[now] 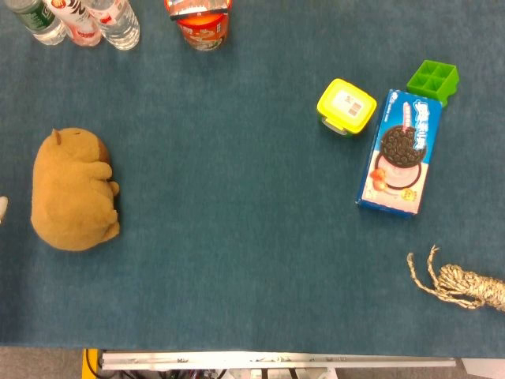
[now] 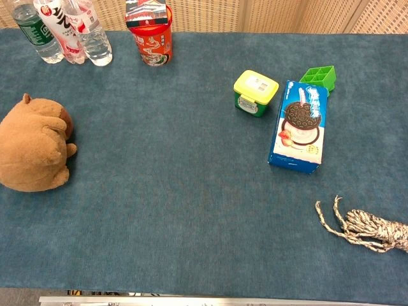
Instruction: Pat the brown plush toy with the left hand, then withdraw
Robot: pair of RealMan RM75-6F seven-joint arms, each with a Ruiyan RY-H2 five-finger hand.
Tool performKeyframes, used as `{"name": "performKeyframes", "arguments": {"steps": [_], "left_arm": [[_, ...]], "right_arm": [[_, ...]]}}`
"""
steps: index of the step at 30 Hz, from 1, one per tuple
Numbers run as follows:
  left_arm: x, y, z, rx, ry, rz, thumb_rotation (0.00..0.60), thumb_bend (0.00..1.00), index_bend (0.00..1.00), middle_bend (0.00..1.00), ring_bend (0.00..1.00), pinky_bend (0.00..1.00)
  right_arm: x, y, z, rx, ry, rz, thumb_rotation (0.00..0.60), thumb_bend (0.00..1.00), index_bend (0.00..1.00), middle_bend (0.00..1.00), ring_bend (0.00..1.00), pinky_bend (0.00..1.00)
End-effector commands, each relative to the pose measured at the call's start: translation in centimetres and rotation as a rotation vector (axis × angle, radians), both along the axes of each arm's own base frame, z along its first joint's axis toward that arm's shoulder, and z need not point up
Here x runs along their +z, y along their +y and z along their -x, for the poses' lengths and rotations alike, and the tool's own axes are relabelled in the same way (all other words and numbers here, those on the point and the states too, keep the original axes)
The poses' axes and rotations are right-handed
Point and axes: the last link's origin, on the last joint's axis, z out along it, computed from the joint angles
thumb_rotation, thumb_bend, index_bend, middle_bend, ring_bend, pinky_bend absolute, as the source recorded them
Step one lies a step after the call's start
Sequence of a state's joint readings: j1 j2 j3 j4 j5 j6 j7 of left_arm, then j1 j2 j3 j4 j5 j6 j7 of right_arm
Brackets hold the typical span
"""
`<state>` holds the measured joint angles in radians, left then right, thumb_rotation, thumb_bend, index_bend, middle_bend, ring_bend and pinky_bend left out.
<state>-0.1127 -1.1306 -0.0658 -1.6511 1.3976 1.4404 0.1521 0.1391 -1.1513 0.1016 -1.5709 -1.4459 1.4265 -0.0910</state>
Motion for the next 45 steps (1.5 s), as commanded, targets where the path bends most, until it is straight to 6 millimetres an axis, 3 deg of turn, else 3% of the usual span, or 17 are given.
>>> {"name": "performKeyframes", "arguments": {"steps": [1,11,21,24,26,35,40,45], "left_arm": [[0.0,0.0,0.0,0.000,-0.001,0.002,0.600,0.24,0.15,0.17,0.15,0.05],[0.0,0.1,0.0,-0.006,-0.045,0.035,0.600,0.24,0.15,0.17,0.15,0.05],[-0.3,1.5,0.4,-0.014,-0.145,0.082,0.599,0.24,0.14,0.16,0.15,0.05],[-0.7,1.7,0.6,-0.004,-0.190,0.104,0.492,0.21,0.12,0.15,0.15,0.05],[-1.0,1.8,0.7,0.005,-0.219,0.124,0.348,0.15,0.09,0.13,0.12,0.05],[-2.4,2.2,0.8,0.027,-0.345,0.234,0.074,0.06,0.00,0.06,0.04,0.00],[-3.6,2.1,1.1,0.020,-0.403,0.275,0.025,0.04,0.00,0.01,0.01,0.00],[-4.8,2.0,1.9,0.028,-0.465,0.283,0.019,0.04,0.00,0.00,0.00,0.00]], "right_arm": [[0.1,-0.1,-0.1,0.004,0.000,0.002,0.600,0.34,0.34,0.37,0.41,0.41],[1.9,-1.1,-1.4,0.044,0.003,0.026,0.600,0.34,0.34,0.37,0.41,0.41],[2.8,-2.0,-2.2,0.054,0.012,0.029,0.600,0.34,0.34,0.37,0.41,0.41],[2.8,-1.9,-2.1,0.047,0.011,0.029,0.600,0.34,0.34,0.37,0.41,0.41],[2.8,-1.8,-2.0,0.041,0.010,0.028,0.600,0.34,0.34,0.37,0.41,0.41],[3.0,-1.6,-2.1,0.042,0.013,0.035,0.600,0.34,0.34,0.37,0.41,0.41],[3.1,-1.5,-2.1,0.041,0.012,0.035,0.600,0.34,0.34,0.37,0.41,0.41],[3.0,-1.4,-2.0,0.036,0.007,0.035,0.600,0.34,0.34,0.37,0.41,0.41]]}}
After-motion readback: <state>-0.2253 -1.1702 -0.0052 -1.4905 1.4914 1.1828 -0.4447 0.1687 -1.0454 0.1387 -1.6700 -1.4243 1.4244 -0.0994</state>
